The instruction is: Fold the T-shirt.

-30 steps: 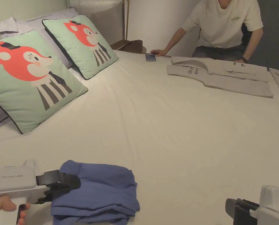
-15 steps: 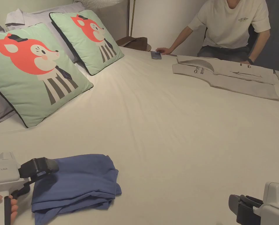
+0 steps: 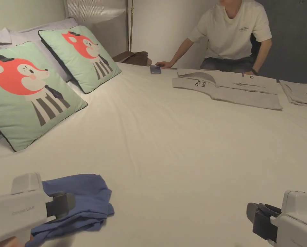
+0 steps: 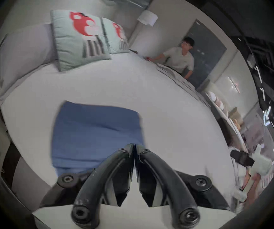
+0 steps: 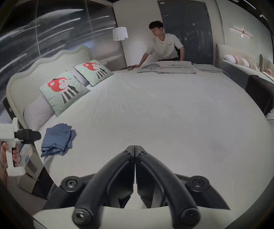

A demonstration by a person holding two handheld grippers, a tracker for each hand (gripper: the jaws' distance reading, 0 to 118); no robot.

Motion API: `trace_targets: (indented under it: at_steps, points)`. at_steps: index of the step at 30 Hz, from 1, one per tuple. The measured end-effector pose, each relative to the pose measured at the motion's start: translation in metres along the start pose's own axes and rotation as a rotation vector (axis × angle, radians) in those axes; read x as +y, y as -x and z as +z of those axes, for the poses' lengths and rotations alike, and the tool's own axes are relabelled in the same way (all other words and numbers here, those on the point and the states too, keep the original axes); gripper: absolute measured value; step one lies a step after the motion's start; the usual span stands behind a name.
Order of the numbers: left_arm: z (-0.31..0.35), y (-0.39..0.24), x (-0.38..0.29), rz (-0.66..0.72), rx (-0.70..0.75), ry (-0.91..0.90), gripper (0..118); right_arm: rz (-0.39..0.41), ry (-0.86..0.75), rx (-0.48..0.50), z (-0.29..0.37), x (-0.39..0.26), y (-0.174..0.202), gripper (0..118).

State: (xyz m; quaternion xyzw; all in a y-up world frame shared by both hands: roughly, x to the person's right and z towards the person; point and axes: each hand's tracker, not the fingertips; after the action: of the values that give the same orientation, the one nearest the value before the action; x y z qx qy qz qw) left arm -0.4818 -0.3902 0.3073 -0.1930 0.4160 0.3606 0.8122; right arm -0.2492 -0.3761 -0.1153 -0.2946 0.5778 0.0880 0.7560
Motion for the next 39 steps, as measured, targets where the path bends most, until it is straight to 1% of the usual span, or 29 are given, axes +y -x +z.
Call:
trace_targets:
  at_steps: [4, 8, 10, 13, 19, 22, 24, 28, 39]
  points:
    - [-0.015, -0.065, -0.017, -0.098, -0.049, -0.031, 1, 0.008, -0.062, -0.072, 0.02, -0.004, -0.02, 0]
    - [-0.025, -0.143, -0.027, -0.22, -0.075, -0.138, 1, 0.024, -0.152, -0.16, 0.038, -0.004, -0.039, 0]
    - [-0.025, -0.181, -0.028, -0.275, -0.069, -0.224, 1, 0.031, -0.22, -0.21, 0.05, -0.001, -0.047, 0]
    - [-0.019, -0.225, -0.026, -0.344, -0.042, -0.393, 1, 0.069, -0.342, -0.289, 0.074, 0.012, -0.049, 0]
    - [0.002, -0.276, -0.013, -0.389, -0.02, -0.671, 0, 0.161, -0.585, -0.409, 0.114, 0.044, -0.053, 0]
    - [0.015, -0.292, -0.008, -0.417, -0.014, -0.753, 0, 0.167, -0.673, -0.419, 0.129, 0.056, -0.054, 0]
    - [0.019, -0.297, -0.005, -0.425, -0.014, -0.764, 0, 0.177, -0.706, -0.432, 0.137, 0.063, -0.052, 0]
    - [0.023, -0.304, -0.004, -0.439, -0.015, -0.791, 1, 0.181, -0.731, -0.431, 0.142, 0.068, -0.052, 0]
    - [0.016, -0.305, -0.007, -0.445, -0.019, -0.763, 1, 0.198, -0.732, -0.418, 0.139, 0.071, -0.053, 0]
